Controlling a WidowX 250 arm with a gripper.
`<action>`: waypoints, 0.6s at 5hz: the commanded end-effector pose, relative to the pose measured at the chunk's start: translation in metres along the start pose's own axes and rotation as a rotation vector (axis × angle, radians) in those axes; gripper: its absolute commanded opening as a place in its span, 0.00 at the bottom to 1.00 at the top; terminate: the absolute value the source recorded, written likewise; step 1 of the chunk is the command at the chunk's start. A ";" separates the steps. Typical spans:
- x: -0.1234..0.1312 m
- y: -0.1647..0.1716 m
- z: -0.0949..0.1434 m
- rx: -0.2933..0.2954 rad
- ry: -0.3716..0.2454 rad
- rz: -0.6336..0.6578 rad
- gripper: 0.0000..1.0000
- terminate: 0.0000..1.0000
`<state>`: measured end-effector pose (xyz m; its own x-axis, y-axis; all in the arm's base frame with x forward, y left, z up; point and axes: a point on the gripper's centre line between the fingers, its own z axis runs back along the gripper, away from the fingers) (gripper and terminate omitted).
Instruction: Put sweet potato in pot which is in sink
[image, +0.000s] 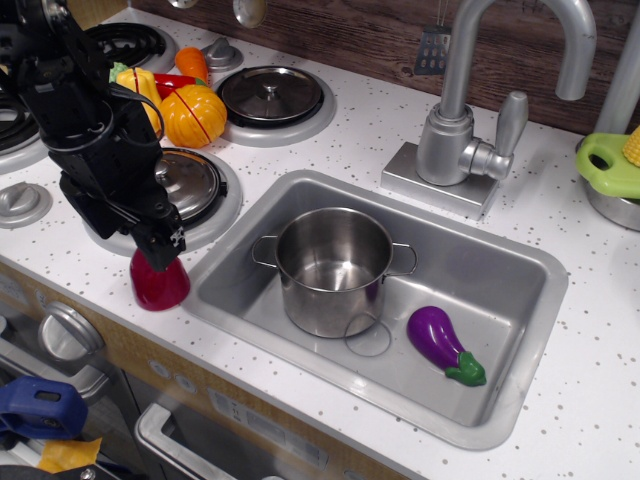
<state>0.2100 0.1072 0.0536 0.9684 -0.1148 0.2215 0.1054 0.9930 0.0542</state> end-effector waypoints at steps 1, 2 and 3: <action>0.000 0.000 0.000 0.000 0.000 0.000 1.00 0.00; 0.002 0.002 -0.017 -0.022 -0.026 0.007 1.00 0.00; 0.000 0.005 -0.027 -0.064 -0.032 0.019 1.00 0.00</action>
<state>0.2162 0.1064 0.0171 0.9650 -0.0918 0.2457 0.1066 0.9931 -0.0480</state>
